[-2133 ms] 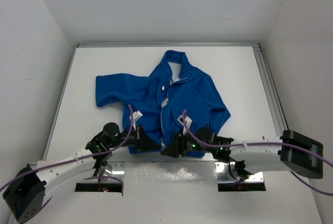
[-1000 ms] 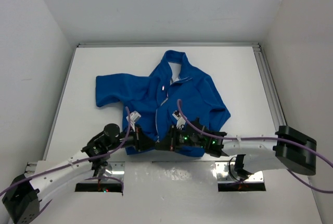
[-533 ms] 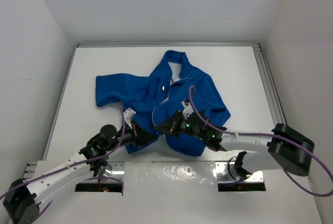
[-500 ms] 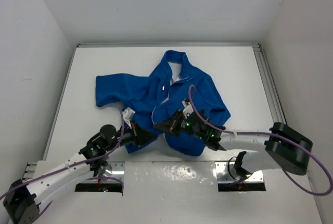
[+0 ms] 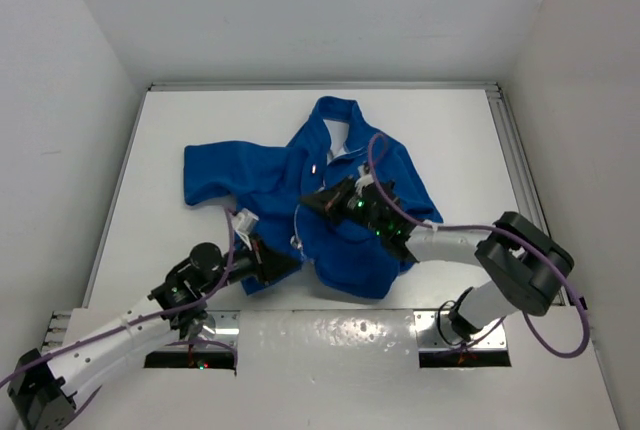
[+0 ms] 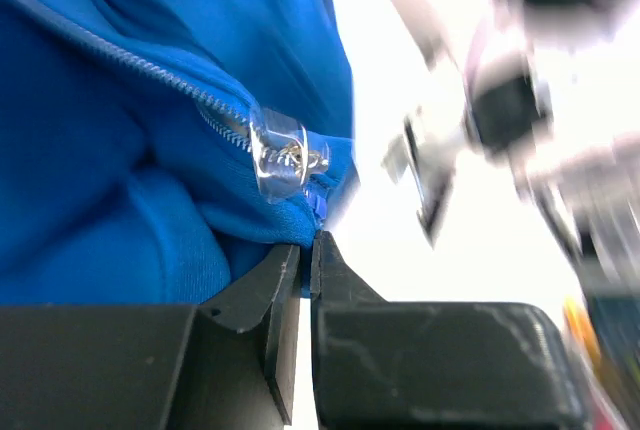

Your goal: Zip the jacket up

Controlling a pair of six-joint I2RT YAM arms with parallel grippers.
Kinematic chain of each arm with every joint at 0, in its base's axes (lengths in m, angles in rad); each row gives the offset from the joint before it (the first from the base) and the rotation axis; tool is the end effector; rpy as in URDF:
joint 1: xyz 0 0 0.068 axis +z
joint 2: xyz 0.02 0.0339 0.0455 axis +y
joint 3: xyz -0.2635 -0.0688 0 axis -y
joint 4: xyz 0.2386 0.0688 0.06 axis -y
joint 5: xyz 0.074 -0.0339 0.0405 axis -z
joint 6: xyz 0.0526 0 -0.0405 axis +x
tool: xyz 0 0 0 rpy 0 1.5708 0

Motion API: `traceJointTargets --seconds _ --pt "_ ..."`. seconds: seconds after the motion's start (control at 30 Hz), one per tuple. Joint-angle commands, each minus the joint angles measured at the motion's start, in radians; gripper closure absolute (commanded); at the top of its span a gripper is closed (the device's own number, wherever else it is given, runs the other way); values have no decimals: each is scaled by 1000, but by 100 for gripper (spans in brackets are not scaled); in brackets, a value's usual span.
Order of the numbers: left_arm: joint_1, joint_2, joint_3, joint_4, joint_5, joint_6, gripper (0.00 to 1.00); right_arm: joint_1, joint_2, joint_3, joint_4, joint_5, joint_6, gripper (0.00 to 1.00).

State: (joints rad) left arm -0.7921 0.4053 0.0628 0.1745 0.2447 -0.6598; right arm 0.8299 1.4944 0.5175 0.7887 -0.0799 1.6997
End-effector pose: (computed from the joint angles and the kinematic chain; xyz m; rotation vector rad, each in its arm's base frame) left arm 0.0935 -0.1129 0.1729 0.3230 1.8858 -1.2421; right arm 0.2043 0.2296 0.1884 0.8594 2.0224 1.7594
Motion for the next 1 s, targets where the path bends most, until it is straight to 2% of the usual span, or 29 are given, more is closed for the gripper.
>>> traceJointTargets --seconds 0.0,0.13,0.27,0.3,0.33,0.37,0.47,0.5,0.57,0.63,0.67,0.7,0.77,0.83,0.97 --pt "-58 3 -32 -106 225 -8 100 -118 7 130 213 224 -2 100" --pt "-61 58 -29 -82 237 3 100 -161 30 190 188 235 -70 100" --pt "-62 87 -3 -89 211 9 100 -163 -38 234 69 229 -322 100" --pt "-62 89 2 -87 208 11 100 -163 -58 257 -10 195 -395 100" --pt "-62 84 3 -79 196 8 100 -163 -104 277 -94 95 -539 100" --pt "-62 83 0 -69 189 3 100 -158 -130 274 -237 42 -596 100" --pt "-62 98 -3 -21 205 0 100 -120 -267 159 -322 -113 -790 100" --pt "-62 107 -1 -15 209 0 100 -111 -311 71 -339 -139 -839 100" --pt "-62 141 2 6 217 0 100 -75 -440 10 -458 -201 -992 100" --pt "-62 180 20 28 235 6 100 18 -505 22 -566 -199 -1146 100" --pt "-62 196 29 34 246 14 100 58 -528 62 -671 -183 -1191 100" --pt "-62 217 41 49 267 17 100 140 -525 91 -724 -158 -1260 100" --pt "-62 228 54 62 274 12 100 224 -488 163 -865 -98 -1328 100" --pt "-62 230 68 89 297 0 100 297 -462 182 -894 -55 -1362 100" --pt "-62 211 80 111 329 -8 100 322 -434 181 -905 -55 -1381 100"
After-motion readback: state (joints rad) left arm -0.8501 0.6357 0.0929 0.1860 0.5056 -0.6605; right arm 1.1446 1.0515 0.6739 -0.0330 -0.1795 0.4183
